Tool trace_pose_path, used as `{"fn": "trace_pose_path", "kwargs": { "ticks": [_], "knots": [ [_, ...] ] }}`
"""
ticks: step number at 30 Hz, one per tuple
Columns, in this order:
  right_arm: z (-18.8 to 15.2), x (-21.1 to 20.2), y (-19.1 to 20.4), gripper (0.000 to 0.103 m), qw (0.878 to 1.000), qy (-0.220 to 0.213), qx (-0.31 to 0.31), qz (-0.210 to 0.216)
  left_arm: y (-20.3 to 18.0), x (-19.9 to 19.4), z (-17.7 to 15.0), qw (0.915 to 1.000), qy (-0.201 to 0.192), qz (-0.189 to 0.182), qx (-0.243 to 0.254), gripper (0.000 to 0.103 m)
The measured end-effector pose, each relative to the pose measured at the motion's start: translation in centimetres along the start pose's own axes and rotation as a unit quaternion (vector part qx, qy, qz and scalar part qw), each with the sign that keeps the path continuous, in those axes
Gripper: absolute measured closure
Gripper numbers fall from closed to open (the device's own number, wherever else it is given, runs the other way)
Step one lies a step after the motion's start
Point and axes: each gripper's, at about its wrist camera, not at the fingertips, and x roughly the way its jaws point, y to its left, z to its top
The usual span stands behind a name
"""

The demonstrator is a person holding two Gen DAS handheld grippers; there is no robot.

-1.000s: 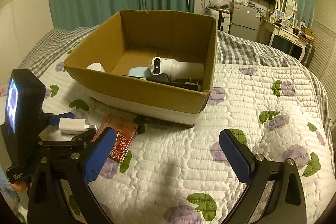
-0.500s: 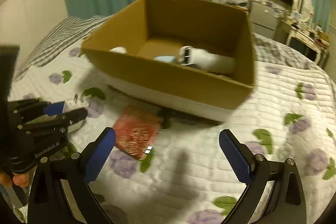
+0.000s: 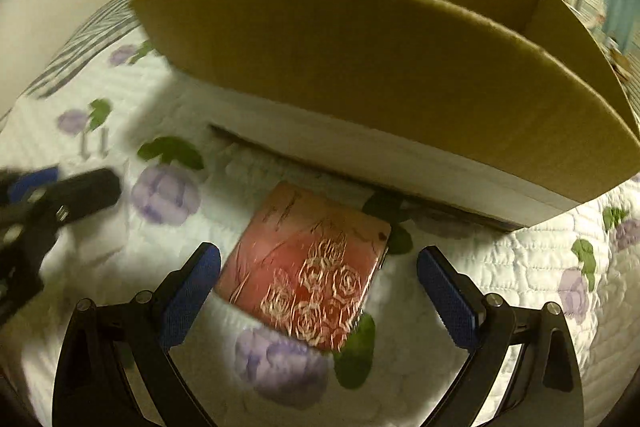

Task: Organize rigid objects
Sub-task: 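Grasp the white power bank with the left gripper while the right grasps the red card case, then carry the power bank and red card case into the box and release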

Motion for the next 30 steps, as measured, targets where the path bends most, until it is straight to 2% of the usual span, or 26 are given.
{"fn": "trace_pose_path", "kwargs": {
  "ticks": [6, 7, 8, 11, 15, 19, 24, 30],
  "knots": [
    [0.2, 1.5, 0.9, 0.005, 0.999, 0.012, -0.006, -0.032, 0.0, 0.4, 0.0, 1.0000, 0.004, 0.006, 0.002, 0.079],
    [0.1, 1.3, 0.9, 0.008, 1.000, 0.010, -0.006, -0.028, 0.0, 0.4, 0.0, 1.0000, 0.004, 0.006, 0.002, 0.079],
    [0.0, 1.0, 0.9, 0.024, 1.000, 0.004, -0.005, -0.023, -0.1, 0.4, 0.0, 1.0000, 0.003, 0.006, 0.001, 0.079],
    [-0.6, -0.5, 0.3, 0.028, 1.000, -0.017, 0.007, -0.005, -0.1, 0.3, 0.0, 1.0000, 0.001, 0.004, -0.001, 0.079],
    [-1.0, -2.2, -0.6, 0.031, 0.999, -0.030, 0.015, 0.009, 0.0, -0.1, 0.0, 0.9999, 0.000, -0.007, -0.007, 0.079],
    [-1.2, -4.2, 0.3, 0.031, 0.999, -0.049, -0.018, 0.000, -0.2, -0.5, 0.1, 0.9998, -0.004, -0.015, -0.009, 0.079],
    [-1.8, -6.2, 0.5, 0.032, 0.998, -0.059, -0.012, 0.006, -0.4, -1.1, 0.0, 0.9996, -0.009, -0.026, -0.010, 0.079],
    [-0.6, -10.1, -0.9, 0.032, 0.995, -0.095, 0.003, 0.015, -1.1, -4.0, 0.6, 0.9984, -0.038, -0.042, -0.004, 0.079]
  ]
}}
